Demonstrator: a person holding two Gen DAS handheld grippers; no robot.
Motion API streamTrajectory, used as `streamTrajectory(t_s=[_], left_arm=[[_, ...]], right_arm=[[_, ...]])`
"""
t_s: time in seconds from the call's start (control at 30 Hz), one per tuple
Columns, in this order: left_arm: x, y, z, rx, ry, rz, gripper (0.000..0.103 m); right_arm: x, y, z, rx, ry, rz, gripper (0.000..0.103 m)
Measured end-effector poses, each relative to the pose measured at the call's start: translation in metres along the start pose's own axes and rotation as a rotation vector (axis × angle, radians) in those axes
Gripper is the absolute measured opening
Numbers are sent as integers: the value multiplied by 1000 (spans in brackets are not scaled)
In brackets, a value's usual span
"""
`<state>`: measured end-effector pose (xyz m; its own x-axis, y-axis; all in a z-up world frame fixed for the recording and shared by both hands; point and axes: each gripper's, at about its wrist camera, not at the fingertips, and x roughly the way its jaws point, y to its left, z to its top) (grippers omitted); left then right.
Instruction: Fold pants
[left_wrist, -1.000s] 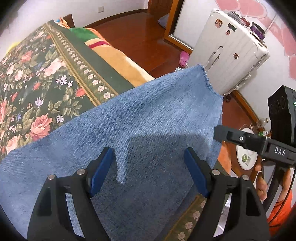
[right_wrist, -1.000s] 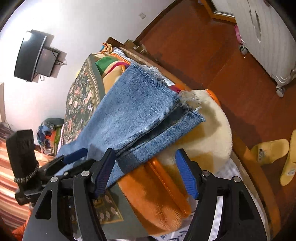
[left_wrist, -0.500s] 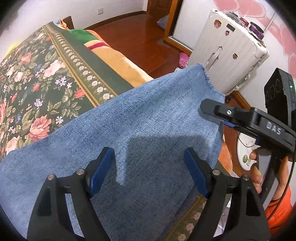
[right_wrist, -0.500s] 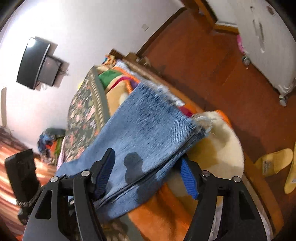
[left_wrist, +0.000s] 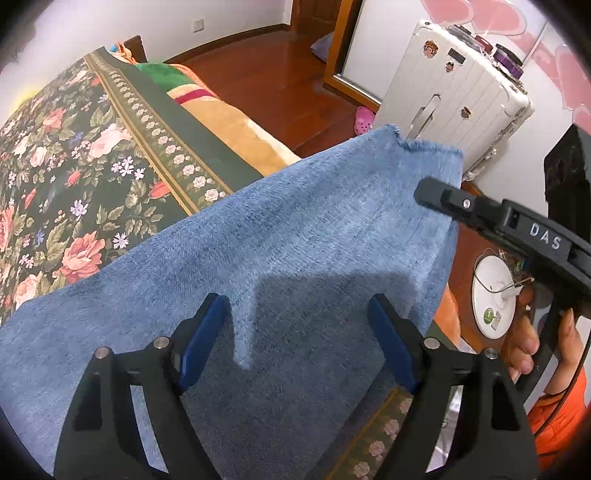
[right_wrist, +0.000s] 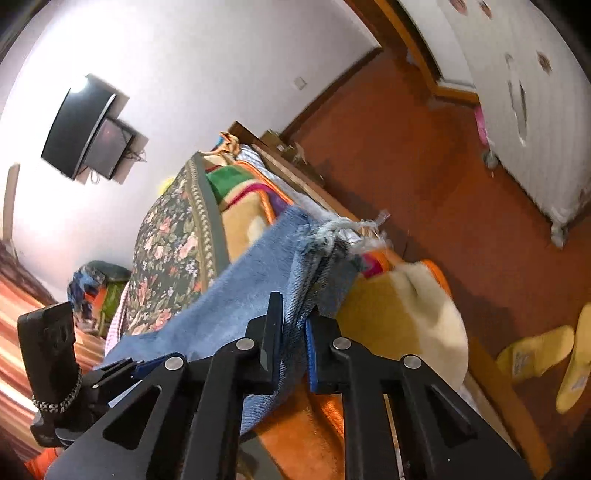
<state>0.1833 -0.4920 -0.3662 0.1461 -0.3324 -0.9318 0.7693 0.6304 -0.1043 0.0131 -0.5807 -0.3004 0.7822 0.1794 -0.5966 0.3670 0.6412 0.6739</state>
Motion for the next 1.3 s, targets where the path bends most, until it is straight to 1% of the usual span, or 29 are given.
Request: streamTrajectory(t_s=[0.07, 0.13, 0.27, 0.33, 0.47, 0.57, 0.73, 0.93, 1.0, 1.2, 1.3], left_arm=[[-9, -1, -1, 7, -9, -12, 80], [-23, 0, -3, 18, -36, -10, 80], [-56, 14, -4, -9, -106, -4, 80], [-76, 27, -5, -31, -149, 7, 80], [-115, 56, -11, -72, -232, 43, 80], [-138, 78, -21, -102, -281, 60, 80], [-181, 121, -45, -169, -371, 97, 80], [-226, 170, -75, -238, -459, 145, 80], [-239, 186, -86, -261, -483, 151, 80], [-269, 225, -127, -313, -527, 186, 80], [-278, 241, -144, -345, -537, 194, 80]], right_arm=[[-6, 10, 4, -21, -23, 6, 9], [-11, 19, 7, -47, -37, 9, 9], [-25, 47, 14, -122, -73, 27, 8], [-31, 61, 16, -159, -90, 37, 8], [-44, 97, 19, -232, -136, 84, 8], [-52, 126, 21, -291, -159, 115, 8], [-60, 181, 15, -416, -168, 177, 8], [-50, 240, -7, -531, -140, 259, 8], [-42, 258, -17, -558, -116, 284, 8], [-18, 297, -51, -639, -19, 336, 8], [-7, 313, -76, -687, 64, 359, 8]])
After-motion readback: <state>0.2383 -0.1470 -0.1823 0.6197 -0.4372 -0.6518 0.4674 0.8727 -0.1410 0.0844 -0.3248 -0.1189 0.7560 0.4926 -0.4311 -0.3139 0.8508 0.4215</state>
